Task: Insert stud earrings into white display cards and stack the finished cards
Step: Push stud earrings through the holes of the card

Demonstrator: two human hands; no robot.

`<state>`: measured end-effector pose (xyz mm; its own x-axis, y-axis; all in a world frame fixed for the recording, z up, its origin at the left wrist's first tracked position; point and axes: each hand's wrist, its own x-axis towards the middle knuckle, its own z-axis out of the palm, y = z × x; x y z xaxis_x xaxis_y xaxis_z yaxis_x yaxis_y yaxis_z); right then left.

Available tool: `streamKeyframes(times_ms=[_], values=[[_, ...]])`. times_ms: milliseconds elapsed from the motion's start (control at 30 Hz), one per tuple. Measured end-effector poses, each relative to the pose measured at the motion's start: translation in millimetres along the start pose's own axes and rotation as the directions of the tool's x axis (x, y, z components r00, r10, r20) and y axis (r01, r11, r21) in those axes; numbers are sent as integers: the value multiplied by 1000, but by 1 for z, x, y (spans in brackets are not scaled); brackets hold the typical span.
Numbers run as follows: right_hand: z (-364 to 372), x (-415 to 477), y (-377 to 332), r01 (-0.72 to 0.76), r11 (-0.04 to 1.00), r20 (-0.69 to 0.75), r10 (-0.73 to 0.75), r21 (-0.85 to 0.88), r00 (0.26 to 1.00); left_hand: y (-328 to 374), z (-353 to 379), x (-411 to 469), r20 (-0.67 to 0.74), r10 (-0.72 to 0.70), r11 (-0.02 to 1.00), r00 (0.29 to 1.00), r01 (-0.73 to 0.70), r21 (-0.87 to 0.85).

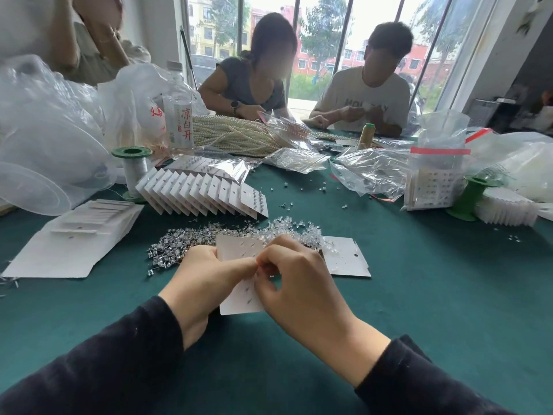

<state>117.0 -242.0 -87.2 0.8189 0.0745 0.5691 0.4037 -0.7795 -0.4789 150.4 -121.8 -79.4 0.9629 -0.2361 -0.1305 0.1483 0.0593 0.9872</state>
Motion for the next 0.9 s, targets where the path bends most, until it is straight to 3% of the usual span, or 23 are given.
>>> streamKeyframes(times_ms=[300, 400, 500, 567, 600, 633, 667, 700, 767, 833, 900], values=[[1, -1, 1, 50, 999, -36, -50, 5, 998, 0, -1, -2, -1, 6, 1000, 1000, -6, -2], [-3, 1, 8, -19, 998, -112, 25, 57, 993, 4, -4, -1, 161, -44, 999, 986, 43, 10], [-10, 7, 15, -176, 956, -135, 212, 235, 968, 21, -14, 1, 343, -106, 994, 933, 109, 11], [-13, 11, 17, -291, 867, -86, 353, 404, 932, 29, -32, 7, 231, 0, 962, 973, -64, 267], [-14, 12, 17, -334, 811, -50, 405, 480, 913, 32, -44, 13, 134, 155, 826, 979, -203, 526], [-15, 12, 16, -370, 753, -8, 446, 545, 895, 36, -59, 19, 70, 315, 591, 947, -253, 766], [-16, 13, 16, -398, 691, 35, 475, 603, 879, 40, -73, 23, 30, 413, 394, 910, -208, 895], [-17, 13, 16, -419, 620, 81, 497, 663, 864, 44, -87, 25, 5, 409, 306, 913, -142, 941], [-19, 13, 15, -440, 408, 190, 524, 800, 831, 50, -108, 29, -23, 171, 420, 985, -52, 906], [-22, 14, 14, -452, 161, 309, 531, 877, 789, 54, -116, 26, -22, -53, 503, 998, 45, 863], [-24, 15, 15, -460, 29, 375, 533, 888, 759, 51, -115, 27, -1, -111, 446, 994, 51, 894]])
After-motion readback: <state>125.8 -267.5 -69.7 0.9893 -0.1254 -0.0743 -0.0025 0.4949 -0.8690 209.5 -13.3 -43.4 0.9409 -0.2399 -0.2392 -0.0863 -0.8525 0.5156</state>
